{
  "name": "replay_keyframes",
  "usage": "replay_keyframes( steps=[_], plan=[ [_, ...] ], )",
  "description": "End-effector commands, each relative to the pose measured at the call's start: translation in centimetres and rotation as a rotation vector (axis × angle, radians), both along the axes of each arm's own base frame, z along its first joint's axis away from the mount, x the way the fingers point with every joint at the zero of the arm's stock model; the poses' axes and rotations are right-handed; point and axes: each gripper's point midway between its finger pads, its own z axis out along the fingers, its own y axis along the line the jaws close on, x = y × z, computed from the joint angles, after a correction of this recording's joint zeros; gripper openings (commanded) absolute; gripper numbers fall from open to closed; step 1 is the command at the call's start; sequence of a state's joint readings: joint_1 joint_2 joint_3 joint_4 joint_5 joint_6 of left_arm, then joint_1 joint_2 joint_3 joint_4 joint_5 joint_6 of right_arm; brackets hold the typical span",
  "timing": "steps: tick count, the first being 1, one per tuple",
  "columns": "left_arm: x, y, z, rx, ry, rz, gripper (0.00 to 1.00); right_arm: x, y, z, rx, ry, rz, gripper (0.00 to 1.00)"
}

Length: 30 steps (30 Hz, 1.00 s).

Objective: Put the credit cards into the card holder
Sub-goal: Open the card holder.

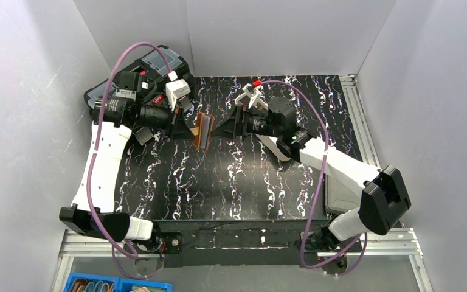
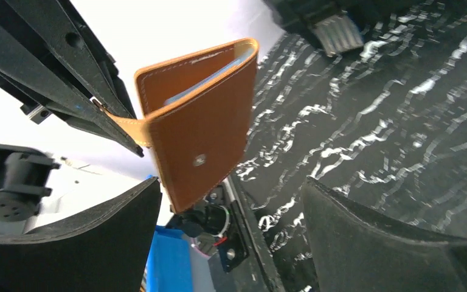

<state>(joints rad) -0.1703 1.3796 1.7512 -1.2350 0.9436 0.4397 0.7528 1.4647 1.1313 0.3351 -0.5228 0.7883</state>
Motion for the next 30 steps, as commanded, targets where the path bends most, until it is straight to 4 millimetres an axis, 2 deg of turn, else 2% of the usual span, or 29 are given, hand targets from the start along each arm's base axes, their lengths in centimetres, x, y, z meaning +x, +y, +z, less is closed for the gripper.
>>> replay_keyframes(
  steps=[1,5,9,13,17,19,23,27,30],
  plan=[
    [1.2,1.6,-2.6,0.127,-0.031,0.092,0.0,0.7,-2.5,0.4,-0.036,-0.058,-0.096,0.92],
    [1.8,2.4,-4.5,0.187,-0.029,0.128,0.0,0.8,-4.0,0.0,-0.071,-0.094,-0.134,0.92],
    [1.3,2.0,-5.7,0.176,0.001,0.093,0.0,0.9,-4.4,0.0,-0.102,-0.114,-0.147,0.91],
    [0.1,0.5,-7.2,0.151,0.058,0.02,0.0,0.7,-5.1,-0.4,-0.122,-0.128,-0.172,0.87],
    [-0.3,-2.2,-8.0,0.111,0.108,-0.053,0.0,0.7,-6.1,-2.1,-0.177,-0.108,-0.204,0.85],
    [-0.1,-3.3,-7.4,0.082,0.12,-0.073,0.0,0.6,-6.7,-3.2,-0.197,-0.087,-0.215,0.84],
    [1.1,-4.2,-4.5,0.035,0.062,-0.083,0.0,0.6,-8.4,-4.6,-0.193,-0.045,-0.25,0.85],
    [0.7,-4.3,-2.1,0.008,0.016,-0.101,0.0,0.5,-9.3,-5.1,-0.139,-0.004,-0.251,0.85],
    [0.1,-4.4,-1.1,-0.017,0.018,-0.101,0.0,0.4,-9.0,-4.6,-0.089,0.021,-0.228,0.85]
  ],
)
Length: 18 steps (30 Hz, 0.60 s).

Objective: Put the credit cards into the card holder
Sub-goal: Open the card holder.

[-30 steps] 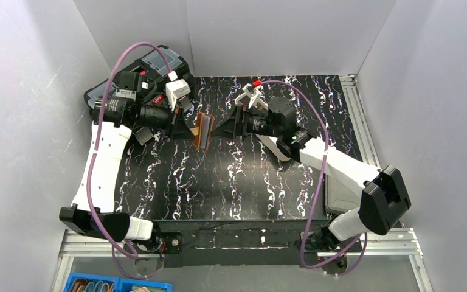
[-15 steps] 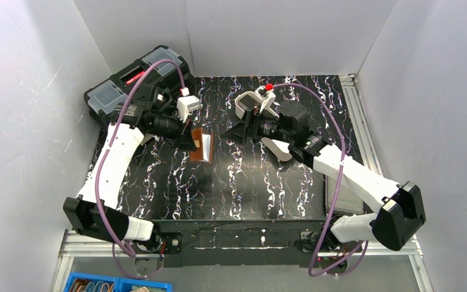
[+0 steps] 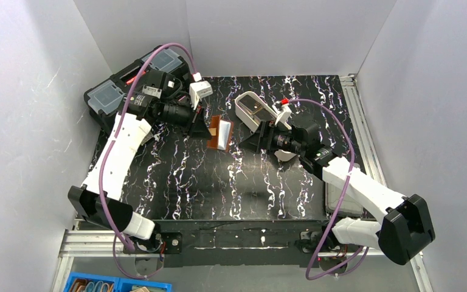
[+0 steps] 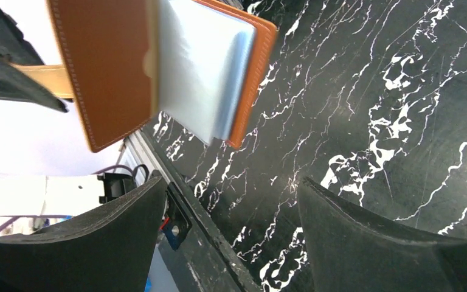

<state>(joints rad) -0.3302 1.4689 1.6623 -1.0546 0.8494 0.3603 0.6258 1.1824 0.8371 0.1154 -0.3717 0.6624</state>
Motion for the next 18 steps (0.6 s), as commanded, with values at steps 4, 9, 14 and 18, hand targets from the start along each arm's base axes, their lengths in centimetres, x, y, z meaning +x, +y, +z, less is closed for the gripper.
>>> replay_keyframes(
  steps=[4,9,14,18],
  plan=[
    [-2.5,-0.4,3.7,-0.092,-0.026,-0.033,0.0,-0.1,1.6,4.7,0.216,-0.043,0.077,0.84],
    [-2.6,-0.4,4.4,-0.102,-0.03,-0.034,0.0,0.4,3.1,6.4,0.333,-0.017,0.135,0.84],
    [-3.0,-0.5,5.3,-0.113,-0.049,-0.04,0.0,1.2,4.2,5.9,0.346,0.03,0.165,0.84],
    [-3.4,-0.6,5.9,-0.121,-0.059,-0.049,0.0,1.7,4.2,5.1,0.325,0.038,0.138,0.84]
  ],
)
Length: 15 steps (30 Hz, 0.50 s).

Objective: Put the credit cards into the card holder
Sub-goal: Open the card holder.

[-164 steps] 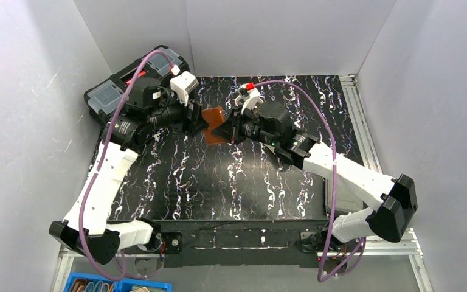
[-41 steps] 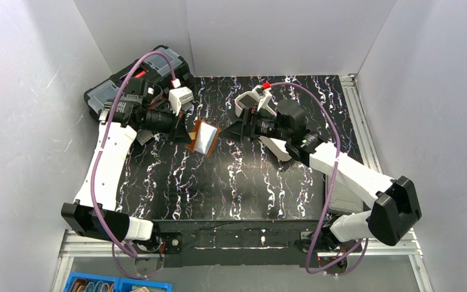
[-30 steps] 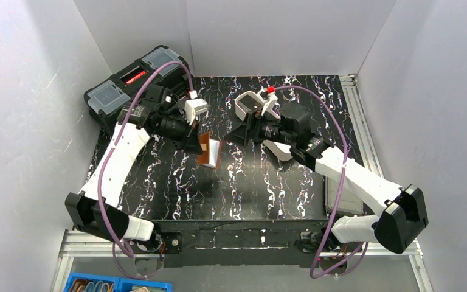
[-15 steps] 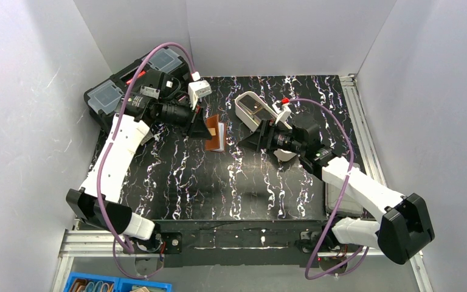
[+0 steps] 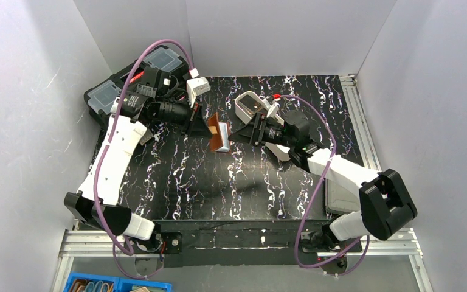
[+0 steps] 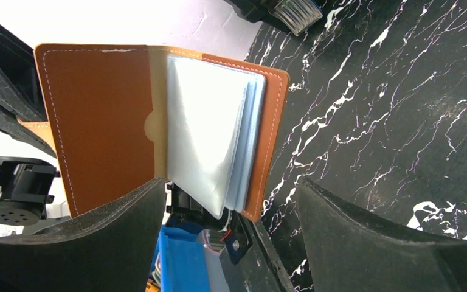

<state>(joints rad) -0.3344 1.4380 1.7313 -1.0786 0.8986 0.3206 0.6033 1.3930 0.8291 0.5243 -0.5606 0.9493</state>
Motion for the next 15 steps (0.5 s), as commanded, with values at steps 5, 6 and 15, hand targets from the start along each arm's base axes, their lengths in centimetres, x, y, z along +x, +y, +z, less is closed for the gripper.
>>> replay_keyframes(
  steps=[5,6,15],
  plan=[
    [-2.3,-0.4,3.3,-0.065,-0.05,-0.038,0.0,0.6,1.0,4.6,0.124,-0.072,0.034,0.84],
    [-2.3,-0.4,3.5,-0.067,-0.052,-0.038,0.0,0.5,1.2,5.2,0.146,-0.075,0.051,0.83],
    [-2.7,0.1,3.7,-0.055,-0.082,-0.03,0.0,-0.5,2.2,7.8,0.333,-0.024,0.18,0.78]
  ],
)
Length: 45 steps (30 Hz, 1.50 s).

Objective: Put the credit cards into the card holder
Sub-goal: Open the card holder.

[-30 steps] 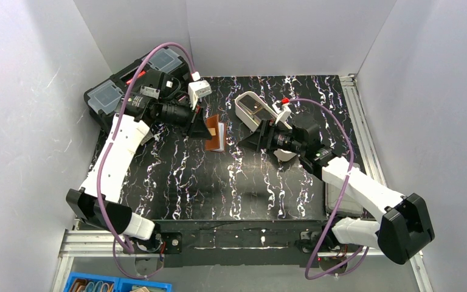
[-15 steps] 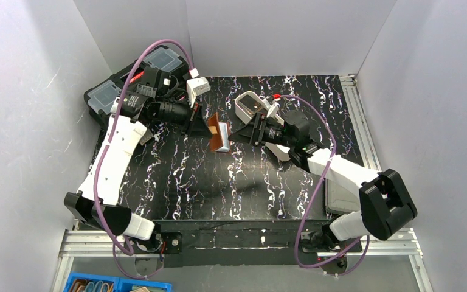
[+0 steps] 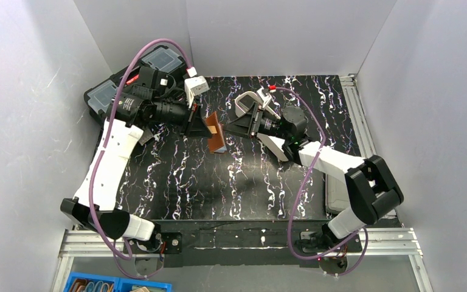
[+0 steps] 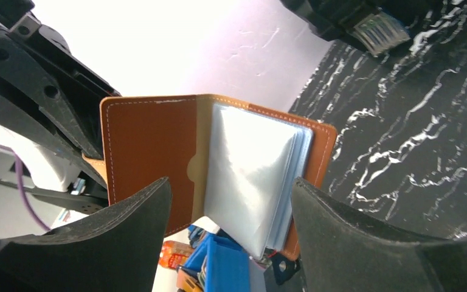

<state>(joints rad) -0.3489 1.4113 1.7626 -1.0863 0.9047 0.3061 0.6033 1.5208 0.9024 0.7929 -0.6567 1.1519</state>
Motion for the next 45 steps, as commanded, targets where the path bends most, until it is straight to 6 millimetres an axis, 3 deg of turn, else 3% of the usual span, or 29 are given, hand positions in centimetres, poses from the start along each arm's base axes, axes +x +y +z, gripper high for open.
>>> replay_keyframes(
  steps=[1,5,14,19,25,33,45],
  plan=[
    [-1.6,0.3,2.0,-0.033,-0.051,-0.018,0.0,-1.1,0.0,3.8,0.173,-0.028,0.086,0.77],
    [-1.5,0.2,2.5,-0.037,-0.06,-0.017,0.0,-1.4,0.3,3.3,0.203,-0.006,0.111,0.75],
    [-1.6,0.1,3.6,-0.051,-0.073,-0.017,0.0,-0.4,0.6,0.7,0.041,-0.018,0.038,0.8],
    [-1.5,0.1,4.2,-0.06,-0.088,-0.015,0.0,-0.3,0.8,0.3,0.029,-0.003,0.039,0.8],
    [-1.5,0.1,3.8,-0.055,-0.085,-0.017,0.0,-0.8,1.0,2.3,0.095,-0.01,0.077,0.78],
    [-1.4,0.6,1.6,-0.019,-0.102,-0.014,0.0,-1.4,0.8,5.9,0.252,0.002,0.14,0.63],
    [-1.3,0.3,3.3,-0.047,-0.125,-0.014,0.0,-0.7,1.4,1.2,0.13,0.063,0.122,0.63]
  ],
)
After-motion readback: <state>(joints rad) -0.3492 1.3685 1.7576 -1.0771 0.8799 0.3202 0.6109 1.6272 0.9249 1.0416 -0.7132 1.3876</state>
